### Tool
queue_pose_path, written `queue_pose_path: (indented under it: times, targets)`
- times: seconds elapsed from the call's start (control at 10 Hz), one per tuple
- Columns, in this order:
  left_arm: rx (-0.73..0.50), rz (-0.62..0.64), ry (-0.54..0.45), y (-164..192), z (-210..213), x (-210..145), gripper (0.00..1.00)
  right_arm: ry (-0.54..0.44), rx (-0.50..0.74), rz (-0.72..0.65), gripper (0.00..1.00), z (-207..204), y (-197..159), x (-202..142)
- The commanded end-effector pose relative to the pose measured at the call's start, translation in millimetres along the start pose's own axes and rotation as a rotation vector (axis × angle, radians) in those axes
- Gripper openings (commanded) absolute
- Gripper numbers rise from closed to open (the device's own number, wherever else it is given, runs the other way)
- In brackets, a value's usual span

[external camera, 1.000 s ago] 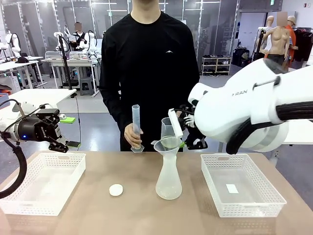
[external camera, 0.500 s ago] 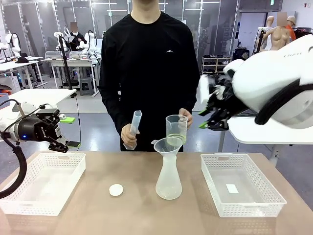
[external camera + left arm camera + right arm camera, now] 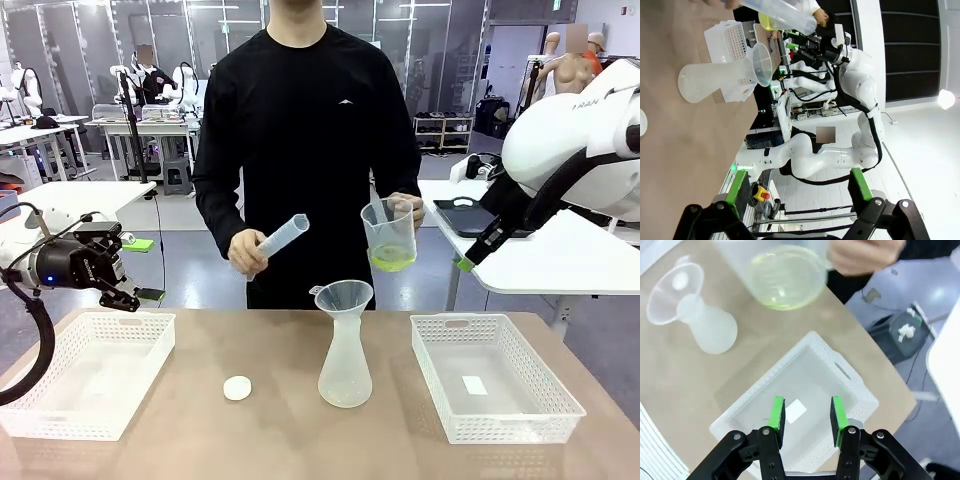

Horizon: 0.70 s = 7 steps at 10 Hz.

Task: Prepare the solutions needed for the experiment.
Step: Once the solution is in the Big flask , pick up the Plastic Funnel and place it back into the right Organizing basket.

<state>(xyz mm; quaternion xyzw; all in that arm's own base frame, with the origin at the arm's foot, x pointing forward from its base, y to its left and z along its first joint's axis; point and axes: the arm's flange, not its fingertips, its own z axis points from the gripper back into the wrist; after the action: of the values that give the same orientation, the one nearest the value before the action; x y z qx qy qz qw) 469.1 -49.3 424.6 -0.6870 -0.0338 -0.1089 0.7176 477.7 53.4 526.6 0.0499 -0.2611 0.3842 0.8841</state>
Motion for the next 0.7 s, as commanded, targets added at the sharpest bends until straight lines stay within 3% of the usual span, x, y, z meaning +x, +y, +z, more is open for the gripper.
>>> queue_pose_path:
  times: [0.0,0.4,0.6]
  targets:
    - [-0.012,-0.002,0.004,-2,0,0,1.0,-0.02,-0.002,0.088,0.48,2,6,1]
    - [-0.012,-0.002,0.004,-2,0,0,1.0,-0.004,0.003,0.044,0.48,1,6,4]
    - [-0.012,-0.002,0.004,-2,0,0,1.0,0.023,0.248,-0.326,0.48,-9,-22,-6]
